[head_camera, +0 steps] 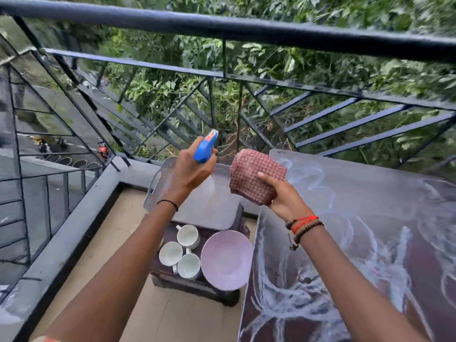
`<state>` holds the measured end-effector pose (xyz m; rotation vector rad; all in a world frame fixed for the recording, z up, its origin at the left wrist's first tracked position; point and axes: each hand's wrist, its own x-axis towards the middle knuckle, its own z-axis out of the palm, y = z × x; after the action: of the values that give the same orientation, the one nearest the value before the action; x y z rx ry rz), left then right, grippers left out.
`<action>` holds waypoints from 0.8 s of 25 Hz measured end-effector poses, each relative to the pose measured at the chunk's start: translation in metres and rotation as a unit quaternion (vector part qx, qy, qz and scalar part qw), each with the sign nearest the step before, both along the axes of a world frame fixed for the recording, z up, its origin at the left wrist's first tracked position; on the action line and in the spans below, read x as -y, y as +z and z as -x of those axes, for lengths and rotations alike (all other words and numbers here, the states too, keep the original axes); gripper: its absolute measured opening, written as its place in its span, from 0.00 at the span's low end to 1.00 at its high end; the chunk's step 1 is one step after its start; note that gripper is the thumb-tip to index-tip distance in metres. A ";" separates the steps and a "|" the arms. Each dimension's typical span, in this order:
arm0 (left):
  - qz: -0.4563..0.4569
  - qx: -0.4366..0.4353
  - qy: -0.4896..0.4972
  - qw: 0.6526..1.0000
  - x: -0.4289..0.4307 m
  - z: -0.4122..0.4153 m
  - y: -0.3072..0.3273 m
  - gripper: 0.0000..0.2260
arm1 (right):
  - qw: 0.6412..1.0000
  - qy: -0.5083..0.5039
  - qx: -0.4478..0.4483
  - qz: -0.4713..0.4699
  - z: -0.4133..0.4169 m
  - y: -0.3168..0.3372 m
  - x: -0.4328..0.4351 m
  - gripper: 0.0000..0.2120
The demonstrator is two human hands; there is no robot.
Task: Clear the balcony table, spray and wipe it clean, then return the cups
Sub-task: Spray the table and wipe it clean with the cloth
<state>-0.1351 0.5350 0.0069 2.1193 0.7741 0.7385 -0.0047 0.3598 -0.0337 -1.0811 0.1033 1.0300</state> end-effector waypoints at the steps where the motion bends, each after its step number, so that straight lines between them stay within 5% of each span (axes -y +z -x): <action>1: -0.005 -0.008 -0.004 1.000 0.012 -0.004 0.003 0.18 | 1.000 -0.009 -0.004 0.002 -0.002 0.004 0.018 0.18; 10: 0.082 -0.054 0.030 0.995 0.134 -0.048 0.029 0.15 | 0.996 -0.076 -0.047 0.000 -0.033 0.025 0.180 0.20; 20: 0.116 -0.175 0.035 0.977 0.232 -0.115 0.029 0.24 | 0.988 -0.118 -0.102 0.003 -0.081 0.023 0.281 0.23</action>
<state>-0.0206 0.3026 0.0358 2.0379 1.0713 0.2916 0.0759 0.0789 -0.0108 -0.9407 0.3914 0.9222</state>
